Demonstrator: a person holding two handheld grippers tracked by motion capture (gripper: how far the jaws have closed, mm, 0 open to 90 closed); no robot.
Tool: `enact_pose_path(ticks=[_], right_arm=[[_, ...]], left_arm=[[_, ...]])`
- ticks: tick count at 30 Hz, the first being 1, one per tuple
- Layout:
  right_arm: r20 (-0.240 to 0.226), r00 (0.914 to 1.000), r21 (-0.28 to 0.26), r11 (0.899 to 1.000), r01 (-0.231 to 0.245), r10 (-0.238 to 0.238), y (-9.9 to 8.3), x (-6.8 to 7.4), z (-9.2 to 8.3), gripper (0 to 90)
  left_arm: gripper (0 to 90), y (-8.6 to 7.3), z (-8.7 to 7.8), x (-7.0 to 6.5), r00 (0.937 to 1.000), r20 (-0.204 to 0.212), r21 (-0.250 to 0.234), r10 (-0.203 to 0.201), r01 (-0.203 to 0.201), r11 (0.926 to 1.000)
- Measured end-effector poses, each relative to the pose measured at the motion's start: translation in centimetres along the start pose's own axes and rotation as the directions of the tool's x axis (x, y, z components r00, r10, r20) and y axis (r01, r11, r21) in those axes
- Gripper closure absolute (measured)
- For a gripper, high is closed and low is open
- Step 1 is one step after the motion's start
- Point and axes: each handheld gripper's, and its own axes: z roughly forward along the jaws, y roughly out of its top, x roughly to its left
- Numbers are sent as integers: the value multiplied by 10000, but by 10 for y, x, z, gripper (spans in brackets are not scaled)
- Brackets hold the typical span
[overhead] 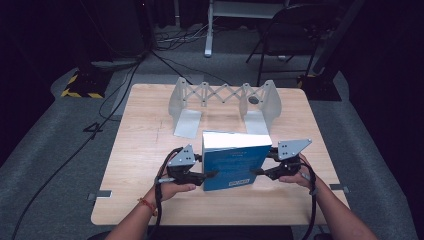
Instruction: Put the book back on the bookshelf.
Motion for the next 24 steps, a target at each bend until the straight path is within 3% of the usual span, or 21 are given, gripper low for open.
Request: enact_pose_path(ticks=[2,5,8,10,14,17,21,24], right_arm=[[188,9997,-78,9998,170,-168,9,6,1,500],[310,9995,-278,9996,24,-16,18,10,1,497],[480,9988,-329,9994,56,-40,25,15,2,541],[260,9997,-487,9988,-19,32,28,19,1,593],[545,9985,-455,9990,21,4,28,28,-1,611],[848,9963,-387,9992,-107,140,26,30,-7,611],[1269,9916,-261,9994,-222,253,22,32,-19,609],[1475,9886,-133,9995,-296,312,20,35,-27,607]], left_arm=[[448,2,0,-3,9996,-157,113,223,-221,9997],[440,2,0,-3,9992,-313,61,260,-258,9996],[391,2,3,-5,9957,-829,74,412,-408,9991],[358,1,6,-6,9940,-1001,52,438,-435,9990],[345,-3,9,-6,9888,-1338,176,659,-641,9978],[350,-7,16,-1,9908,-1312,234,320,-292,9993],[374,-7,33,-2,9892,-1324,703,622,-532,9961],[377,-6,41,-1,9925,-1156,628,388,-317,9975]])
